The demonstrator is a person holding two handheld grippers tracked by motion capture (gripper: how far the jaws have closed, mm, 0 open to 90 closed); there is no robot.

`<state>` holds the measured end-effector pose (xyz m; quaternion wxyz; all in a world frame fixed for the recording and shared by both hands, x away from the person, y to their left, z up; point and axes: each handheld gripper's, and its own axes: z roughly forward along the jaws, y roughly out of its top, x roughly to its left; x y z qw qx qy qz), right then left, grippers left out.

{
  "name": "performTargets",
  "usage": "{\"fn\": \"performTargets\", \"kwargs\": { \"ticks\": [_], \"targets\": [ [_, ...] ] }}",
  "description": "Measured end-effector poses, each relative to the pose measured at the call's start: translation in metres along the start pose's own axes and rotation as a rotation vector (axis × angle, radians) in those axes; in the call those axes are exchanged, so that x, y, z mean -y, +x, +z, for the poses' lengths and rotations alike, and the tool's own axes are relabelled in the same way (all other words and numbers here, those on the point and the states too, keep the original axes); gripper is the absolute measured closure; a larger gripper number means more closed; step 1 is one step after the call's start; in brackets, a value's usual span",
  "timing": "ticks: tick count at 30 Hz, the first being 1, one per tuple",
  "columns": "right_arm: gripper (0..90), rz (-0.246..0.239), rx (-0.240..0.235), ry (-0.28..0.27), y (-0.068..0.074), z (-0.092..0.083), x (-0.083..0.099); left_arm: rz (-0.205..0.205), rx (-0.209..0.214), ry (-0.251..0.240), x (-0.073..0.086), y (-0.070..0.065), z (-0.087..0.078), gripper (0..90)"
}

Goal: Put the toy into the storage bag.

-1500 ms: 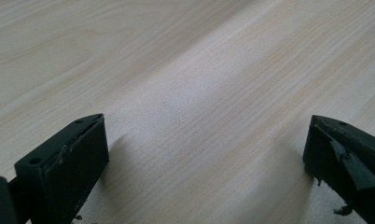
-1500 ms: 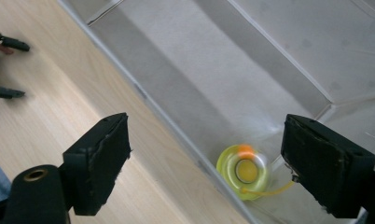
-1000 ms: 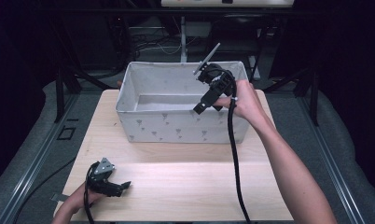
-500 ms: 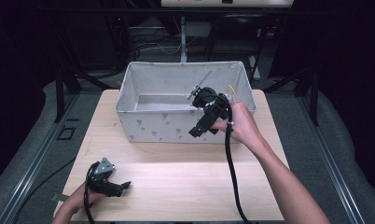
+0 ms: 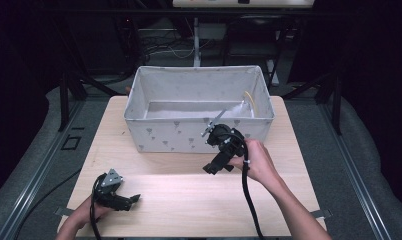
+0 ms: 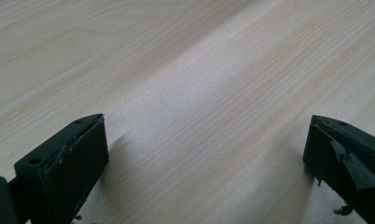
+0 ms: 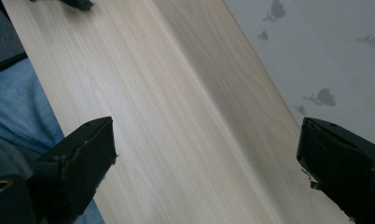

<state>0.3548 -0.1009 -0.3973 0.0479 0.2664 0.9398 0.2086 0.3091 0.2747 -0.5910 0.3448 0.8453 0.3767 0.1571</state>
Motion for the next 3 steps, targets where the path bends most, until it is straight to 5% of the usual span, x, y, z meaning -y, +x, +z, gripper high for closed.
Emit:
{"fn": "performTargets", "kwargs": {
  "ticks": [3],
  "targets": [
    [4.0, 0.004, -0.014, 0.012, 0.0011, 0.0105, 0.0086, 0.000, 0.000, 0.000, 0.0000, 0.0000, 0.0000, 0.0]
  ]
}}
